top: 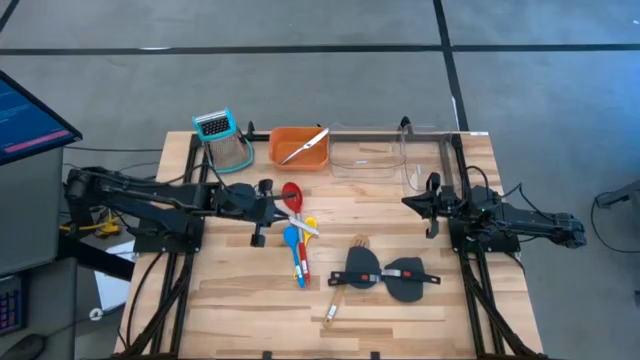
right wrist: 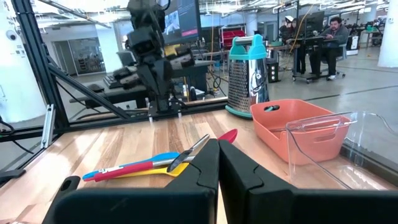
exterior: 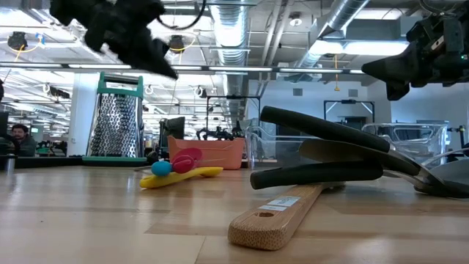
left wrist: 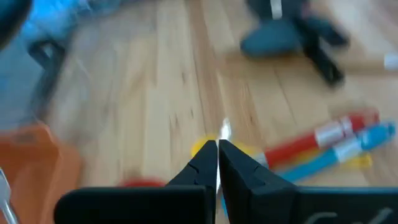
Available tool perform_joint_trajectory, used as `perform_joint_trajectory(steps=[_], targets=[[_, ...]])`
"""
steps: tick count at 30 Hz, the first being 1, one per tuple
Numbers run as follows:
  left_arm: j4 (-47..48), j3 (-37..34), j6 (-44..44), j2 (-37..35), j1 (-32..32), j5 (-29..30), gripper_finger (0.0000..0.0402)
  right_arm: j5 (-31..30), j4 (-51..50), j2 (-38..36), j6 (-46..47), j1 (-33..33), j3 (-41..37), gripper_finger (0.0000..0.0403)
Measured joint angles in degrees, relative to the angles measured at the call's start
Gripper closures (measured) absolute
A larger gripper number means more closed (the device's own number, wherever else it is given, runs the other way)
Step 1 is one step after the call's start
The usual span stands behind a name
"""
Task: Pick & Place Kitchen Items
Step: Put the silver knife into the orange bin
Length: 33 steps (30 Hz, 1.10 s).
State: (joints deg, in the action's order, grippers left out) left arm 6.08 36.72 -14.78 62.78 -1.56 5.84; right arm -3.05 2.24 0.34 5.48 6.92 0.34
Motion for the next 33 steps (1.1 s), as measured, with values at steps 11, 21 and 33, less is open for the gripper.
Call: perform_joint_trajectory(steps=[11, 21, 33], targets=[[-2.1, 7.1, -1.8, 7.0, 5.8, -6.9, 0.04, 0.0, -0.1, 0.0, 0.0, 0.0, 0.0, 0.0403], [11.4, 12.1, -13.4, 19.2, 11.1, -7.1, 0.04, 0.0, -0.5, 0.0, 0.0, 0.0, 0.0, 0.0403], [18.4, 12.3, -13.3, 21.3, 9.5, -7.2, 0.04, -0.3, -0.5, 0.0, 0.0, 0.0, 0.0, 0.0403]])
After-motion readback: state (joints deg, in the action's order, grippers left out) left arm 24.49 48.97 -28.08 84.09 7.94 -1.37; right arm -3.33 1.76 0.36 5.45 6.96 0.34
